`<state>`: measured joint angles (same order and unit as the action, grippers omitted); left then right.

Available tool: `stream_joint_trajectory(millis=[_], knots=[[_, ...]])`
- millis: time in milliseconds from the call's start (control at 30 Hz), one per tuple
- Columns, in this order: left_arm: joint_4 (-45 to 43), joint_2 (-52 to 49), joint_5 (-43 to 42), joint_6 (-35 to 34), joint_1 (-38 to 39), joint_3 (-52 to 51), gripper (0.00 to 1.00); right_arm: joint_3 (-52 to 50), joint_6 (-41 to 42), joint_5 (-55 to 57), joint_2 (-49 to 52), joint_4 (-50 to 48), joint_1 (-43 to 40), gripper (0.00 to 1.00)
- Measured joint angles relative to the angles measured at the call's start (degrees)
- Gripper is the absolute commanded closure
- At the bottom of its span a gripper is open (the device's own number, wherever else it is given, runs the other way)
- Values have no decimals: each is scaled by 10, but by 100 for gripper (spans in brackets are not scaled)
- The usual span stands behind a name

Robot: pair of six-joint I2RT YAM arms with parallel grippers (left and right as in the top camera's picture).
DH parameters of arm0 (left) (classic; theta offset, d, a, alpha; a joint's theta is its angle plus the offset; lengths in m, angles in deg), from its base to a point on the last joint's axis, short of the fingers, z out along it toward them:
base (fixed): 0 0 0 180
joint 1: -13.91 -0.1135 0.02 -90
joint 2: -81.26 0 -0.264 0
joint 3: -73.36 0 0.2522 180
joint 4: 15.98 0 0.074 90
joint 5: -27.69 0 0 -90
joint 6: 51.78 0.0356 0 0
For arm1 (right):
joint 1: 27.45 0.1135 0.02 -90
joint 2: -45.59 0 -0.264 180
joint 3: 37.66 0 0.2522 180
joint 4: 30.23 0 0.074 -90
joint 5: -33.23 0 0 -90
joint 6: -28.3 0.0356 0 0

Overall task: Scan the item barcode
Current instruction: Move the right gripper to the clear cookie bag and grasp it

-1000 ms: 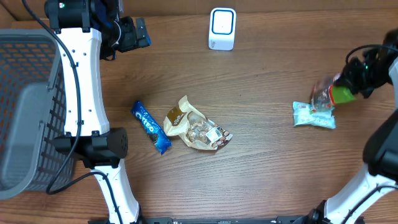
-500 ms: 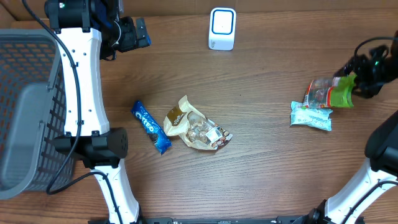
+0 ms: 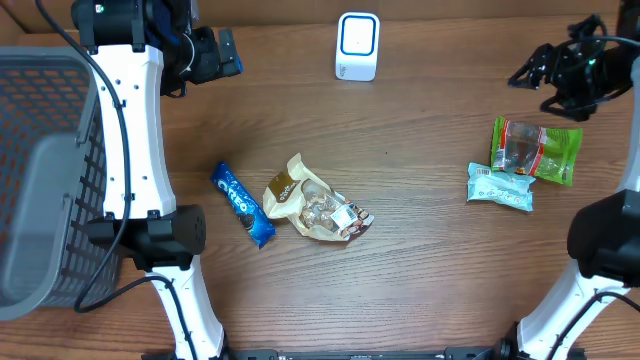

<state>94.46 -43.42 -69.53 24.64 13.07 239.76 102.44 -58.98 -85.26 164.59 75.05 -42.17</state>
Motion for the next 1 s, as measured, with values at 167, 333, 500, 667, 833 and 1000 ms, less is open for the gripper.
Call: stream_joint_trajectory(millis=[167, 333, 500, 667, 833, 1000], knots=[[0, 0, 0, 0, 0, 0, 0, 0, -22, -6, 0, -4, 74, 17], [0, 0, 0, 0, 0, 0, 0, -13, -70, 9, 0, -41, 194, 16], [0, 0, 0, 0, 0, 0, 0, -69, -122, 20, 0, -103, 292, 16], [0, 0, 0, 0, 0, 0, 0, -140, -174, 25, 0, -187, 365, 12], [0, 0, 0, 0, 0, 0, 0, -208, -205, 29, 1, -263, 426, 8], [0, 0, 0, 0, 0, 0, 0, -270, -216, 41, 2, -344, 474, 8]])
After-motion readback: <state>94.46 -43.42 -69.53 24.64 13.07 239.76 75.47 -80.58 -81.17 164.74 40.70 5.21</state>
